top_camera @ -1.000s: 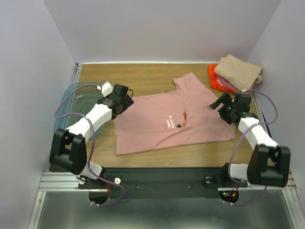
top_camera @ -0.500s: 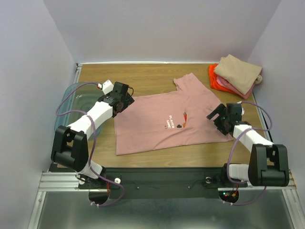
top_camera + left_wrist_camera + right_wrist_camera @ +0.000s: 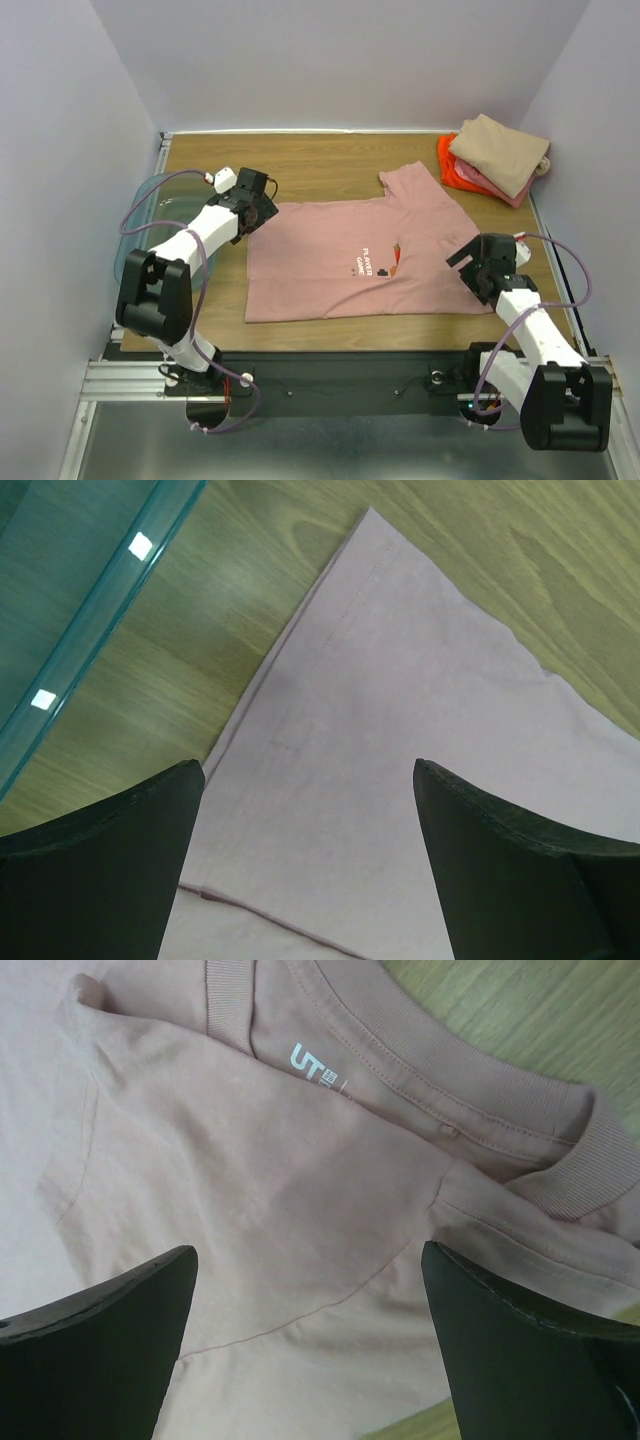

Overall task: Fold and stack the t-shirts
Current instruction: Fold the tshirt

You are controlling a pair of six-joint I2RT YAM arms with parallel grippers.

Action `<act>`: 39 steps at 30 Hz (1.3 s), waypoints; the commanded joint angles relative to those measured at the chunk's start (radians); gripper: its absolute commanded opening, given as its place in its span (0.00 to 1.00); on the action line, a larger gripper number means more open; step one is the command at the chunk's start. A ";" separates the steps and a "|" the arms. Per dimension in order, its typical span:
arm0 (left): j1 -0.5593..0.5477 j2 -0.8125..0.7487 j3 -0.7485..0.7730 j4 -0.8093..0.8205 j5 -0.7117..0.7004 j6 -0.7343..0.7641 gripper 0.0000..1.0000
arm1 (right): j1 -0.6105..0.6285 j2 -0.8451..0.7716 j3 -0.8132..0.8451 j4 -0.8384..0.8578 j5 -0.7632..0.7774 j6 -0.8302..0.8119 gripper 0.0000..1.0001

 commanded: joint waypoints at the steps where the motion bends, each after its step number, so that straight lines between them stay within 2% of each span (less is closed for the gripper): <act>1: 0.015 0.066 0.093 -0.006 -0.023 0.033 0.98 | -0.007 0.017 0.133 -0.039 -0.022 -0.080 1.00; 7: 0.029 0.235 0.257 -0.033 -0.057 0.052 0.98 | -0.006 0.088 0.308 -0.022 -0.165 -0.185 1.00; 13: 0.044 0.408 0.432 -0.053 -0.058 0.062 0.98 | -0.006 0.135 0.360 0.044 -0.300 -0.258 1.00; 16: 0.061 0.479 0.516 -0.091 -0.064 0.050 0.94 | -0.006 0.178 0.380 0.058 -0.366 -0.287 1.00; 19: 0.075 0.527 0.567 -0.116 -0.107 0.021 0.92 | -0.006 0.198 0.382 0.063 -0.375 -0.282 1.00; 24: 0.087 0.585 0.628 -0.136 -0.103 0.013 0.83 | -0.004 0.209 0.360 0.072 -0.360 -0.290 1.00; 28: 0.087 0.599 0.613 -0.139 -0.081 0.004 0.80 | -0.004 0.221 0.357 0.073 -0.348 -0.290 1.00; 33: 0.085 0.567 0.507 -0.085 -0.046 -0.003 0.79 | -0.004 0.230 0.366 0.075 -0.337 -0.285 1.00; 38: 0.085 0.553 0.455 -0.049 -0.038 0.001 0.71 | -0.004 0.238 0.368 0.078 -0.329 -0.279 1.00; 39: 0.085 0.558 0.457 -0.050 -0.041 0.006 0.65 | -0.004 0.239 0.368 0.080 -0.328 -0.281 1.00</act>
